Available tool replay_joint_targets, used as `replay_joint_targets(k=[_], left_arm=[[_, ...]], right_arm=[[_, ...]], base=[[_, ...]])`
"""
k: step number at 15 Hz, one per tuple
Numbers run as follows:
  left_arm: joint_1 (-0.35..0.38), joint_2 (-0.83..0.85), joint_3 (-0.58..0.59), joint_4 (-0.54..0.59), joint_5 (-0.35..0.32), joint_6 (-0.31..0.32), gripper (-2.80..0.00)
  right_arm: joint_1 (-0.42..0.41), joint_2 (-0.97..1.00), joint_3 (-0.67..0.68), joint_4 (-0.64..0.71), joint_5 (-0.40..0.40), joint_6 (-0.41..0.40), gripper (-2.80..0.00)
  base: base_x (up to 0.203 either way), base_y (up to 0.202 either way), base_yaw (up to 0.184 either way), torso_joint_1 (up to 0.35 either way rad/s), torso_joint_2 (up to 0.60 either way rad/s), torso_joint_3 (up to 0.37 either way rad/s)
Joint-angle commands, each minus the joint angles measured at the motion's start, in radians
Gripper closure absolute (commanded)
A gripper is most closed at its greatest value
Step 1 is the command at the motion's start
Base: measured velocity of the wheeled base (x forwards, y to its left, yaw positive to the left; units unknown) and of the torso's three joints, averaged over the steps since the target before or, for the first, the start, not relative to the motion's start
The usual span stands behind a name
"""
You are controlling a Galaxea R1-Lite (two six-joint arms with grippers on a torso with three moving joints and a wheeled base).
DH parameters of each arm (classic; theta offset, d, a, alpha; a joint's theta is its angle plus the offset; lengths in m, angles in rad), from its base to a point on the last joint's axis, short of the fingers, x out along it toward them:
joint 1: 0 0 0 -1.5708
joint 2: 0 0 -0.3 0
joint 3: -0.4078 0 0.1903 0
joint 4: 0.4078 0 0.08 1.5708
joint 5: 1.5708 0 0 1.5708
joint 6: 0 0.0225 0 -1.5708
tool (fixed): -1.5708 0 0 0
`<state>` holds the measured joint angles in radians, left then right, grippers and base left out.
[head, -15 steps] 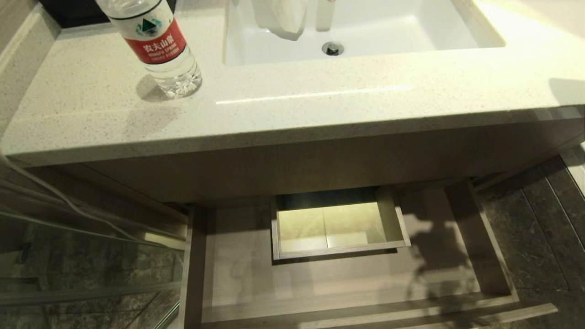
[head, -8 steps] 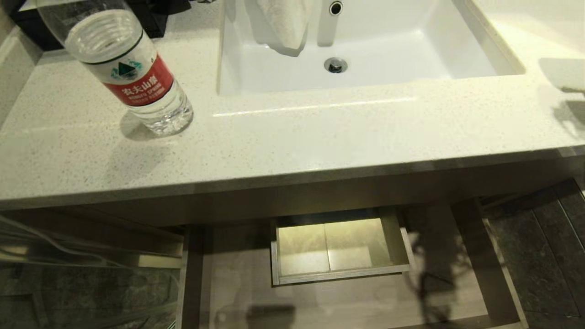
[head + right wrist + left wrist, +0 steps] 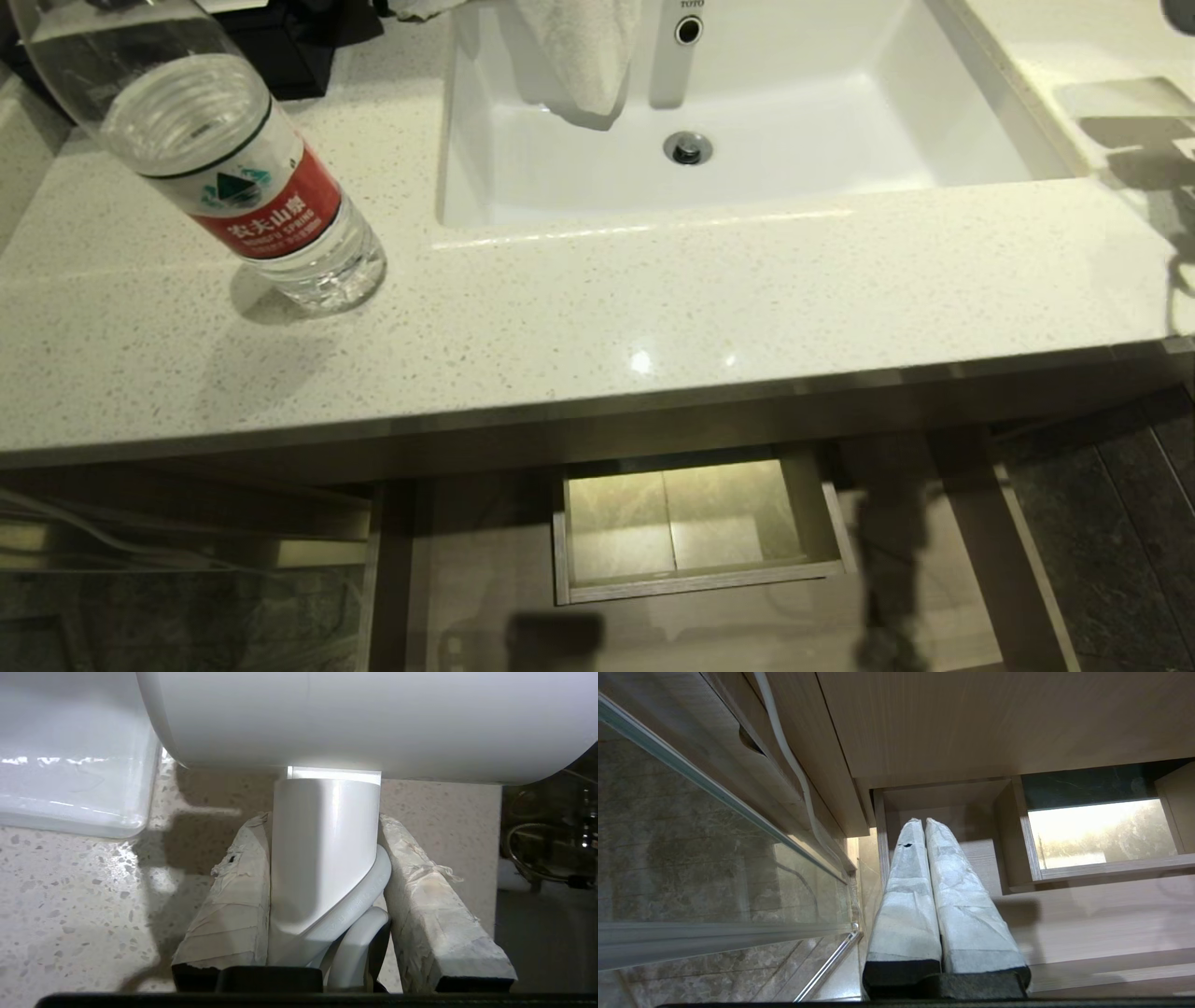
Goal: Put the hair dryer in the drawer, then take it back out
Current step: Place it on the countertop
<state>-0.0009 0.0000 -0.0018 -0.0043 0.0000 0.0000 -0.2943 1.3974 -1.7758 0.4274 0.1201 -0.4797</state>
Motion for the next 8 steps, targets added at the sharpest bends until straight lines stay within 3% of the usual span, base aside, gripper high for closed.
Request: replay_joint_targets(k=[1,4,5,8], left_arm=[[-0.001,0.000,0.000,0.000,0.000,0.000,0.00],[-0.001,0.000,0.000,0.000,0.000,0.000,0.00],[-0.001,0.001,0.000,0.000,0.000,0.000,0.00],[-0.001,0.000,0.000,0.000,0.000,0.000,0.00]], right_arm=[[0.000,0.049,-0.005,0.025,0.012,-0.002,0.00],[-0.002,0.066,0.000,0.061,0.049,-0.002,0.00],[-0.002,0.068,0.003,0.060,0.058,-0.002,-2.80],[-0.002,0.072,0.010,0.078,0.065,-0.017,-2.80]], base=[[0.000,0.000,0.000,0.000,0.00,0.000],[0.000,0.000,0.000,0.000,0.00,0.000],[0.000,0.000,0.000,0.000,0.00,0.000],[0.000,0.000,0.000,0.000,0.00,0.000]])
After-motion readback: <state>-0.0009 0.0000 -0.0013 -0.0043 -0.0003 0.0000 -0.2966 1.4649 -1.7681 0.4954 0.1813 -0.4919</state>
